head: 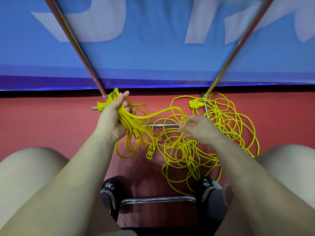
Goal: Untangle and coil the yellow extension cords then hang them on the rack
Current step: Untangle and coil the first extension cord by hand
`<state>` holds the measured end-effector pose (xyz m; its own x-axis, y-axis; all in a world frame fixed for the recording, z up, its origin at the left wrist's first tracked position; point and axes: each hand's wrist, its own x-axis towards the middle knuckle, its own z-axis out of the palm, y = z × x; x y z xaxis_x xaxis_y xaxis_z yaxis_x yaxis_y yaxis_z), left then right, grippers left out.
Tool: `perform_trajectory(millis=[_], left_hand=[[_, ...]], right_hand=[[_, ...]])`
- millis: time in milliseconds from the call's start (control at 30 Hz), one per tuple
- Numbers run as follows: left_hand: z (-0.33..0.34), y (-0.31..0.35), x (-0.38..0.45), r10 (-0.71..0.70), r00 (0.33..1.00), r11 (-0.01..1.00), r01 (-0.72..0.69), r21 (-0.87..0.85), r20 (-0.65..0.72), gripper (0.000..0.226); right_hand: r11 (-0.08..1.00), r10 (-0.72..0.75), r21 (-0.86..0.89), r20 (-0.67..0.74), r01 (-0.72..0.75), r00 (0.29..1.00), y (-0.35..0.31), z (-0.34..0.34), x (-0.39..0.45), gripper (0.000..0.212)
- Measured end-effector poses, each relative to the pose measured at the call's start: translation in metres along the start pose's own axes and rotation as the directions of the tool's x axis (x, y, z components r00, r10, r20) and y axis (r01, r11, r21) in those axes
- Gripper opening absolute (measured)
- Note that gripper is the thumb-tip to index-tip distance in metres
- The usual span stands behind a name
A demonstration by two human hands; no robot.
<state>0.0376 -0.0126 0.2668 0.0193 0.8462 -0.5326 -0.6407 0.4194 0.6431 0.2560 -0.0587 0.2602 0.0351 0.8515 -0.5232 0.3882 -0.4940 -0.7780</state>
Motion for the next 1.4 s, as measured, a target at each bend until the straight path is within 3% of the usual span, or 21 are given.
perform_trajectory(millis=[67,133,233,333,467,667,867,1000,1233,1333,1400], left_hand=[[0.002,-0.004,0.0,-0.01,1.0,1.0,0.01,0.009,0.006,0.017],[0.003,-0.007,0.0,0.001,1.0,1.0,-0.001,0.011,-0.002,0.016],[0.003,-0.011,0.0,0.062,0.998,0.989,-0.059,0.138,-0.019,0.019],[0.002,-0.018,-0.001,0.11,0.993,0.948,-0.114,0.296,0.032,0.02],[0.002,-0.027,-0.006,0.092,0.99,0.857,-0.133,0.498,0.106,0.017],[0.005,-0.034,-0.013,0.018,0.988,0.801,-0.106,0.589,0.152,0.015],[0.016,-0.038,-0.029,-0.085,0.96,0.678,-0.14,0.721,0.266,0.015],[0.019,-0.04,-0.033,-0.14,0.947,0.66,-0.128,0.74,0.289,0.013],[0.02,-0.043,-0.035,-0.229,0.93,0.687,-0.055,0.725,0.288,0.012],[0.019,-0.044,-0.032,-0.197,0.945,0.701,-0.05,0.711,0.26,0.014],[0.019,-0.044,-0.03,-0.154,0.966,0.733,-0.03,0.68,0.209,0.011]], right_hand=[[0.995,0.019,0.099,0.014,-0.02,1.0,-0.007,-0.002,-0.005,0.005],[0.976,0.021,0.215,0.012,-0.023,1.0,-0.013,-0.007,-0.008,0.011],[0.913,0.058,0.404,0.012,-0.058,0.998,-0.019,-0.011,-0.01,0.007],[0.773,0.124,0.617,0.08,-0.147,0.989,-0.024,-0.011,-0.011,0.009],[0.592,0.173,0.774,0.152,-0.226,0.973,-0.028,-0.011,-0.009,0.012],[0.469,0.212,0.853,0.141,-0.227,0.967,-0.03,-0.011,-0.01,0.018],[0.357,0.268,0.914,0.098,-0.193,0.958,-0.031,-0.012,-0.009,0.015],[0.284,0.29,0.943,0.089,-0.174,0.953,-0.03,-0.012,-0.008,0.013],[0.296,0.259,0.945,0.062,-0.141,0.964,-0.031,-0.009,-0.007,0.011],[0.373,0.188,0.921,0.047,-0.115,0.981,-0.031,-0.008,-0.005,0.016],[0.488,0.144,0.863,0.067,-0.13,0.987,-0.029,-0.008,-0.004,0.021]])
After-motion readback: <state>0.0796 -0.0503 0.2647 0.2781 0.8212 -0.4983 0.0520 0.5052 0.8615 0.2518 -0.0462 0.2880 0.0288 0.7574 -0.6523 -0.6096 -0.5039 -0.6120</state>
